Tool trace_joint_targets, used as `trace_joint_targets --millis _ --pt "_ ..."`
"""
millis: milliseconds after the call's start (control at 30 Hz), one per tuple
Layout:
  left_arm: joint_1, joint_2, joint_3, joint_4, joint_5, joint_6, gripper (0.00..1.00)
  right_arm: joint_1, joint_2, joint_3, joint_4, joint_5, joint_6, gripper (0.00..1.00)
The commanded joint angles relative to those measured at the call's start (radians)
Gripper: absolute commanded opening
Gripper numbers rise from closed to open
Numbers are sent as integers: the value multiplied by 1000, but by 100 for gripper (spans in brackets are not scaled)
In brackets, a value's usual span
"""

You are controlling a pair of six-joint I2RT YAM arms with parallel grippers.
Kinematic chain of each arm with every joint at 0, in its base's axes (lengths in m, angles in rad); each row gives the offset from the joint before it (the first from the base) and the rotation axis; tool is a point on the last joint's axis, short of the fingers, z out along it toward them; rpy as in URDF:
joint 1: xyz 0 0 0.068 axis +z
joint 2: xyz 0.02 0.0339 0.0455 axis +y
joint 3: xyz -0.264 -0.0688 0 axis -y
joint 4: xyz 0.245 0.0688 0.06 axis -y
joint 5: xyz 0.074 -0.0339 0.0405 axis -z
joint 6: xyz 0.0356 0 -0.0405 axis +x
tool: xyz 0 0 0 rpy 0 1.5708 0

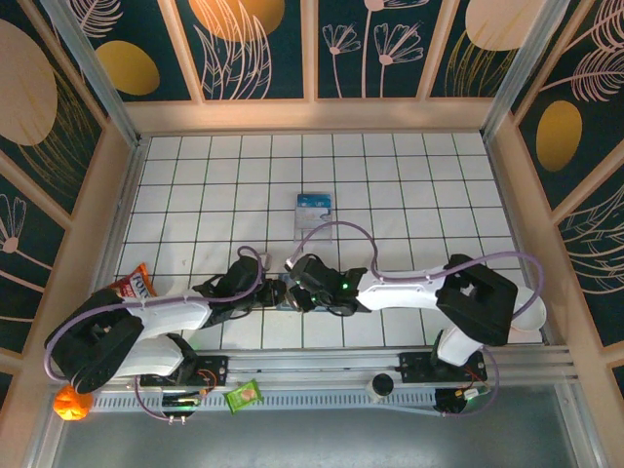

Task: Take the credit cards out of the card holder

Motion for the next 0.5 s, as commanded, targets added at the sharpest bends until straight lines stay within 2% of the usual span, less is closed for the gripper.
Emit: trace_joint_targets --millis 0,267,467 --pt "-7 8 16 7 20 19 35 -9 -74 -24 28 50 24 38" --pt "-41 3 77 -33 24 40 39 -77 -222 -109 -12 174 120 38" --pt "-95 32 143 -66 16 48 40 -140 -275 -179 -58 191 193 37"
